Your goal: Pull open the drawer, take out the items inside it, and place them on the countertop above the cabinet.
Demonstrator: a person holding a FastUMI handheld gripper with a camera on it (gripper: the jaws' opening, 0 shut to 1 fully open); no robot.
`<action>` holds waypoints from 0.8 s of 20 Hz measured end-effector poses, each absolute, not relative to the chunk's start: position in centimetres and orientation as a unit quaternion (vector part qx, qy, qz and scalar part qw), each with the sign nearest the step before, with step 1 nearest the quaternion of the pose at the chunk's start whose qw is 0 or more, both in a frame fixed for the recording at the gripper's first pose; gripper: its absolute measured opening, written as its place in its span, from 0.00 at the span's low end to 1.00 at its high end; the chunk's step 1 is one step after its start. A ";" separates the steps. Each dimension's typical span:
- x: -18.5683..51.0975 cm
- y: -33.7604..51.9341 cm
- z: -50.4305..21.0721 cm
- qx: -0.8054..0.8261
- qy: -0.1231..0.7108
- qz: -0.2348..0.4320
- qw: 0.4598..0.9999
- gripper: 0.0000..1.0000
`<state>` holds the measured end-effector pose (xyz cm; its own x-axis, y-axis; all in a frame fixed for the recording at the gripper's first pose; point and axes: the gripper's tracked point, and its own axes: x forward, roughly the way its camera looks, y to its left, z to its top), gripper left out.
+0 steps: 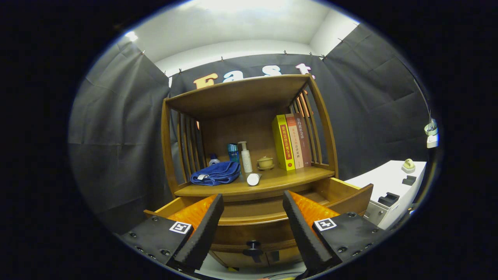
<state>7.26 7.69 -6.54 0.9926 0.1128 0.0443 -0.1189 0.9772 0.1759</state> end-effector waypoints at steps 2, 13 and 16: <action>7.2 7.0 -6.3 0.092 -0.028 0.046 0.994 0.99; 7.3 7.5 -14.5 0.028 -0.029 0.016 0.999 0.99; 8.0 8.6 -16.8 -0.003 -0.006 0.032 0.999 0.99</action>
